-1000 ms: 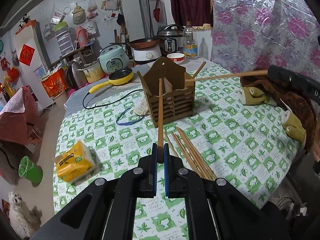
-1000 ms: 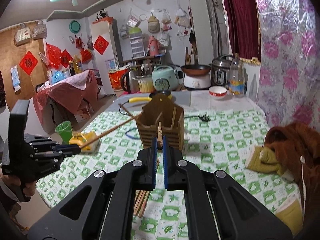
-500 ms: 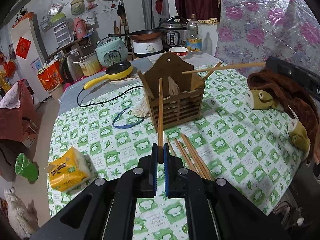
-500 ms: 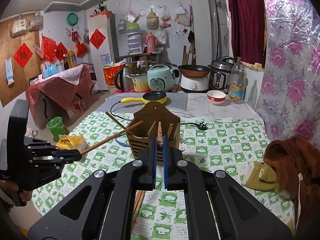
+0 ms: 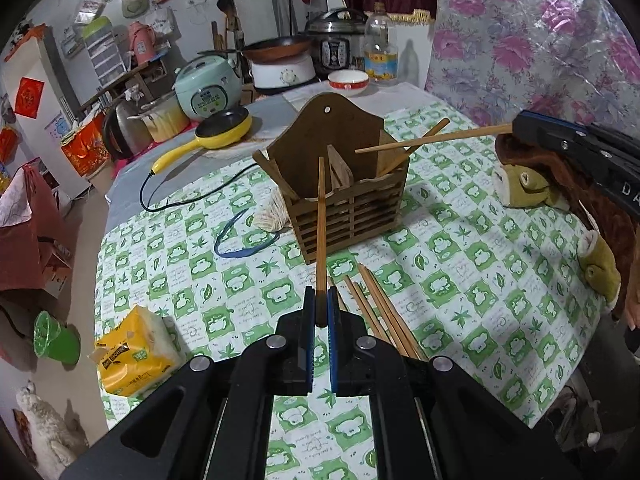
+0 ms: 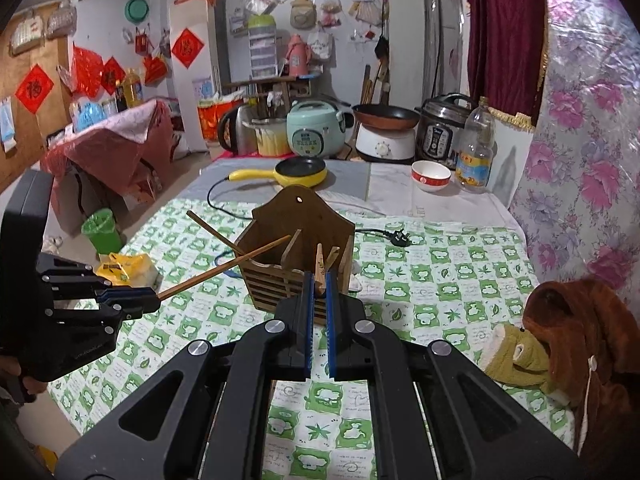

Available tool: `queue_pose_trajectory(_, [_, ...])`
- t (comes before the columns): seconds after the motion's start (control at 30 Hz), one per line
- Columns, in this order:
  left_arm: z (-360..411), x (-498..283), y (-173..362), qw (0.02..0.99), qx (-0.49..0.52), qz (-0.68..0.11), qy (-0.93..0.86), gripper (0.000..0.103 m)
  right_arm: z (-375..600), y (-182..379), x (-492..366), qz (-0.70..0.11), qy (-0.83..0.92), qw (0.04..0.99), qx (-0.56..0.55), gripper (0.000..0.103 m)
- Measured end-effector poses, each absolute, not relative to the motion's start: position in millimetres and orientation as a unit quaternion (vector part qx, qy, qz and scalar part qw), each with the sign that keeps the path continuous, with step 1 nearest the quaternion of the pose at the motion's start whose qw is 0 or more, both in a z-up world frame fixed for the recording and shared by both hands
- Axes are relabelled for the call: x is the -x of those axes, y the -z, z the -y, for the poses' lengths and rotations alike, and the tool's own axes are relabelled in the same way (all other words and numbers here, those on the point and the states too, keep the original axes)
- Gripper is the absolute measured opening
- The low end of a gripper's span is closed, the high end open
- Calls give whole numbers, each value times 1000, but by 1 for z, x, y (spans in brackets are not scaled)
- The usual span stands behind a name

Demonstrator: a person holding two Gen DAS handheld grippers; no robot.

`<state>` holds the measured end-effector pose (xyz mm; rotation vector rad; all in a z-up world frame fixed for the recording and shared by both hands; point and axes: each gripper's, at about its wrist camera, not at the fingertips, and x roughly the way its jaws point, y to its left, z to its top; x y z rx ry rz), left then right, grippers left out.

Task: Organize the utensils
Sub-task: 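Lower the left chopstick into the holder while the right chopstick drops in too, then open both grippers and withdraw them back to the chopstick row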

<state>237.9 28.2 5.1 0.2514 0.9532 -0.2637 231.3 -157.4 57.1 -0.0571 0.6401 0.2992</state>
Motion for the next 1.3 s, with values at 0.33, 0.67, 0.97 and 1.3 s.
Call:
queue_pose_trajectory(0.33, [-27, -259, -12, 853, -144, -489, 116, 6, 144, -69, -261, -346, -143, 925, 62, 6])
queue_pose_trajectory(0.67, [-20, -290, -32, 890, -103, -430, 107, 57, 142, -62, -276, -334, -146, 931, 29, 40])
queue_pose_trajectory(0.97, [-22, -275, -54, 915, -88, -380, 104, 66, 164, -73, -244, -273, -162, 948, -17, 54])
queue_pose_trajectory(1.3, [-30, -225, -55, 921, -84, -362, 116, 68, 190, -70, -190, -240, -151, 959, -22, 64])
